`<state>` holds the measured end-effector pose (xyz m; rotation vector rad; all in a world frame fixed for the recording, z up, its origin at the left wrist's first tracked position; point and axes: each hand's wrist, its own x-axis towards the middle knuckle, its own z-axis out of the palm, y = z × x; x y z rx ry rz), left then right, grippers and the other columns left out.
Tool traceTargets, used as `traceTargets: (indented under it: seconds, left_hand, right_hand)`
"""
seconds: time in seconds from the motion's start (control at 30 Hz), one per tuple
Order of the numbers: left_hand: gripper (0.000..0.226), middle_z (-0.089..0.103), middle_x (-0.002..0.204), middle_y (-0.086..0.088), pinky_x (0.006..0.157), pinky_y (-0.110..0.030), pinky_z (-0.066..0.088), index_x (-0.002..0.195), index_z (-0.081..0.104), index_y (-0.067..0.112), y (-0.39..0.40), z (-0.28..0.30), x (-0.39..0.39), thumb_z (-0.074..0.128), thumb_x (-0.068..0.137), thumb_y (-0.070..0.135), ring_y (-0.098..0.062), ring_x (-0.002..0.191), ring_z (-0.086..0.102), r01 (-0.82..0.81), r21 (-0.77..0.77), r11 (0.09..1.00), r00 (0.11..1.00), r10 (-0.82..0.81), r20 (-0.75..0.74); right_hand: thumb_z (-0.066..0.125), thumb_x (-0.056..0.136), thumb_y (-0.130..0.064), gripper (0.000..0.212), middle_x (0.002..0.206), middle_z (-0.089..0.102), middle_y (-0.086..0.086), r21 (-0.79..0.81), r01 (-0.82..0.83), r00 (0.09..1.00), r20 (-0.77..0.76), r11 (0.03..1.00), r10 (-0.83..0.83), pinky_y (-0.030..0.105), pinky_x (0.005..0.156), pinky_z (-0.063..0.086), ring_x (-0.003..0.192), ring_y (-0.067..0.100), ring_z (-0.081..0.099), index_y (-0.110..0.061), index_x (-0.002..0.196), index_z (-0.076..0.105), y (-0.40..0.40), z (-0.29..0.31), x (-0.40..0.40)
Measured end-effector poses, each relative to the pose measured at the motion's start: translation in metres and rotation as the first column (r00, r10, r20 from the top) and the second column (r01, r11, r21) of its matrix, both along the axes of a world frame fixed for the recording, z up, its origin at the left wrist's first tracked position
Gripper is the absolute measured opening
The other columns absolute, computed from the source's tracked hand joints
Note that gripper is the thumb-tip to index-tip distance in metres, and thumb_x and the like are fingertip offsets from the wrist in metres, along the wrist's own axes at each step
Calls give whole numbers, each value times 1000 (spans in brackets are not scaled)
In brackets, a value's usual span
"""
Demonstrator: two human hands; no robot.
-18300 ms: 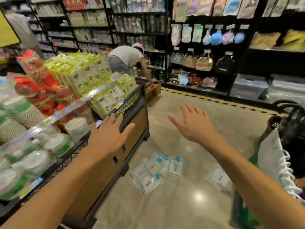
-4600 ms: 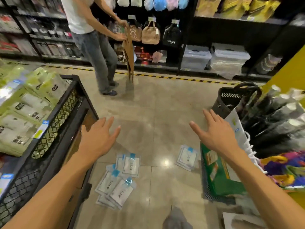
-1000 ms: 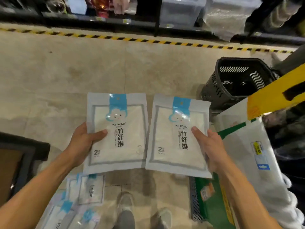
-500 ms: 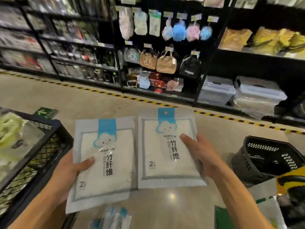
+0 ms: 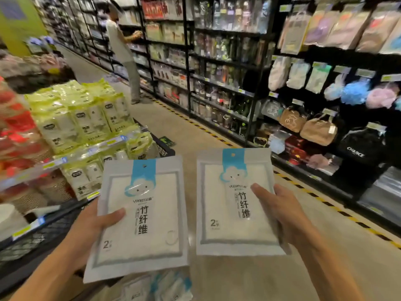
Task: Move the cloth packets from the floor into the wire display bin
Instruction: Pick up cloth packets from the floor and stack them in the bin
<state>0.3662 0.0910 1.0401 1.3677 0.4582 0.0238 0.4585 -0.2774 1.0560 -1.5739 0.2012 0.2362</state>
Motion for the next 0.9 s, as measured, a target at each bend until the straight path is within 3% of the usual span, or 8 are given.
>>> traceTargets:
  seconds: [0.1,0.17,0.3,0.47,0.6,0.73,0.83,0.9]
  left_hand:
    - [47,74,109,-26,59,-55,62,120,65,12,-8,5,-46,74,75,4,-47,84,74,-72,-37,997,997,73,15]
    - [72,73,114,-26,70,-63,60,123,65,15,-6,8,-76,95,57,16,-50,92,73,-100,-15,995,995,100,13]
    - [81,72,117,-24,91,-72,50,123,67,19,2,24,-139,96,48,24,-51,101,70,-209,11,978,977,208,38]
    - [49,72,117,-26,73,-57,62,125,65,10,19,33,-221,79,78,7,-49,97,72,-422,9,906,902,419,105]
    - [71,73,114,-27,69,-55,63,122,66,7,28,38,-293,92,56,10,-48,93,73,-573,9,820,815,568,116]
    - [65,75,109,-23,72,-53,63,121,64,8,38,41,-375,89,62,14,-44,91,75,-712,86,697,701,702,126]
    - [99,75,108,-24,74,-57,62,122,63,5,47,38,-449,99,34,34,-48,92,73,-793,96,602,609,784,119]
    - [89,75,107,-26,68,-54,63,124,62,4,52,37,-499,96,47,30,-49,89,73,-835,69,545,549,825,132]
  right_hand:
    - [68,99,-25,22,92,81,10,-1,-146,989,-2,989,146,37,58,64,79,30,79,-8,113,66,7,4,-11]
    - [68,98,-26,21,90,81,8,-4,-224,975,8,975,224,34,57,63,77,28,79,-10,111,66,15,7,-18]
    - [69,98,-26,20,90,81,9,31,-353,935,37,935,352,34,56,62,76,28,79,-11,110,65,42,17,-33]
    - [70,97,-22,23,87,81,13,27,-509,859,80,860,506,29,51,58,71,27,79,-3,110,67,100,29,-55]
    - [71,97,-22,23,92,81,12,51,-641,767,95,766,635,34,57,61,78,30,79,-7,114,68,160,34,-87]
    - [70,98,-23,21,92,81,9,40,-755,655,109,655,748,35,60,62,80,28,80,-10,114,70,225,36,-137]
    - [68,99,-23,18,90,81,8,42,-830,557,109,556,823,30,53,59,77,25,79,-10,112,70,272,38,-189]
    - [68,99,-23,19,91,81,8,34,-870,493,109,492,863,32,56,60,77,26,79,-9,112,70,302,37,-228]
